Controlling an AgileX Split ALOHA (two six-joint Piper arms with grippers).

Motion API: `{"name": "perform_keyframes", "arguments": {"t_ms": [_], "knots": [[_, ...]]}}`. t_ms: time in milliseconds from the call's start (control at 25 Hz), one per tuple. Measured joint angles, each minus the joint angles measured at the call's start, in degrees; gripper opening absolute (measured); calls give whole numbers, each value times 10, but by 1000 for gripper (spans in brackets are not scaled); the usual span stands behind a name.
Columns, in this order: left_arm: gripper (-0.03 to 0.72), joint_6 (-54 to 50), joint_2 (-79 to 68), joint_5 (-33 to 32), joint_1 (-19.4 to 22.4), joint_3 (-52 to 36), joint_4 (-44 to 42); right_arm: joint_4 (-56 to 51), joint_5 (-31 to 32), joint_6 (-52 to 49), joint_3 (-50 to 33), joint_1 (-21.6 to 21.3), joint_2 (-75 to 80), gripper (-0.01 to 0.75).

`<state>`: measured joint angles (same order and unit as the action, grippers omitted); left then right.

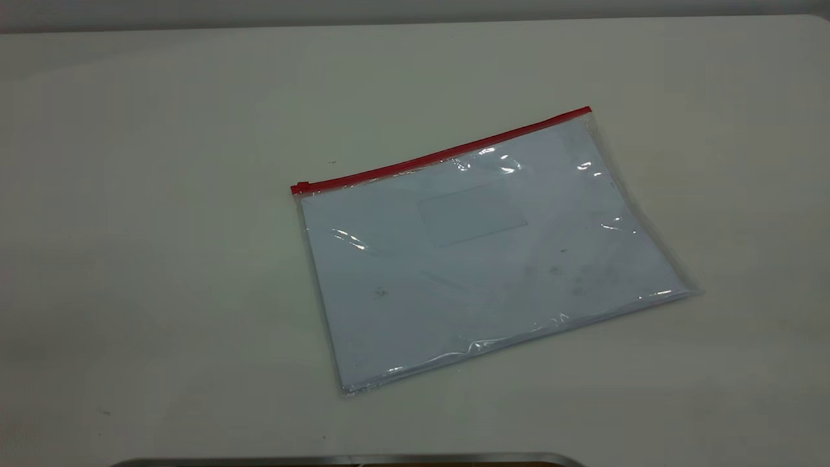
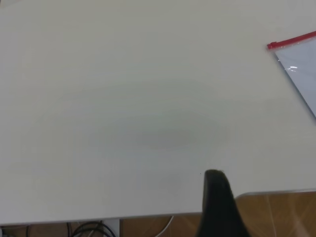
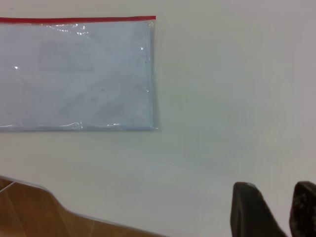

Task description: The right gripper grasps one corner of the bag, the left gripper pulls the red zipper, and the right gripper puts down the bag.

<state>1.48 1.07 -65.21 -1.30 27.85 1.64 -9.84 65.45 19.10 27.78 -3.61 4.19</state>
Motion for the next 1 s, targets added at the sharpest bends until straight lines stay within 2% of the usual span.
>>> {"name": "perform_keyframes", "arguments": {"t_ms": [360,600,1000], "knots": [[546,1,0,0,0,0,0,0,0,-5,0,4,-51,237],[546,2,0,0,0,0,0,30,-2,-66,-1,53,-51,237],[546,2,0,0,0,0,0,71,-4,-118,-1,54,-51,237]]}}
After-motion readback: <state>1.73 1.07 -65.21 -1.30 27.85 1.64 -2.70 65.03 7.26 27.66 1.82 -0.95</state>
